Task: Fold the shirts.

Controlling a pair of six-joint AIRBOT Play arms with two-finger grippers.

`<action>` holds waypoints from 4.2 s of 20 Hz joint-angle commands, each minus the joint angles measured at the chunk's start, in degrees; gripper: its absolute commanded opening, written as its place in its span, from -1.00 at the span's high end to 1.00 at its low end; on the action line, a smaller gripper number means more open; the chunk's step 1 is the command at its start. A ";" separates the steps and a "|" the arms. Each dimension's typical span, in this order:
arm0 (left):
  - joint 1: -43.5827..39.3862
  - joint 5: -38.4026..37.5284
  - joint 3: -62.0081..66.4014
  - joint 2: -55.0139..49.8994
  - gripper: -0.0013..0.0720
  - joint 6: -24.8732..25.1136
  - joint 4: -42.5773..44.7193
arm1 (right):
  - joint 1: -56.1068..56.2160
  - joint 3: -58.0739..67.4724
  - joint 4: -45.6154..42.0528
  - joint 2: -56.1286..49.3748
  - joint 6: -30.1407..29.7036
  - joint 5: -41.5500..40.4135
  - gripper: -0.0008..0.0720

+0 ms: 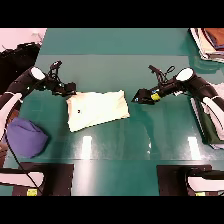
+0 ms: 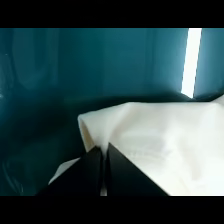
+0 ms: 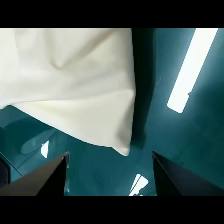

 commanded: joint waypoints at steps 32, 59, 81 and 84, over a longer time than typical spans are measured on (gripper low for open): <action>6.16 -15.04 4.92 22.60 0.90 1.44 -2.69 | 15.93 44.35 15.98 -39.78 -4.15 4.02 0.68; -15.54 0.68 4.92 22.58 0.90 -0.57 -3.69 | -53.40 36.33 -6.16 -0.83 6.29 -0.66 0.94; -15.56 -5.01 4.92 22.53 0.90 2.14 -3.52 | -60.57 -5.44 -42.86 34.75 16.65 17.18 -0.09; -15.56 -4.98 4.92 22.53 0.90 2.14 -3.52 | -68.15 -7.37 -39.98 36.92 16.65 16.83 -0.94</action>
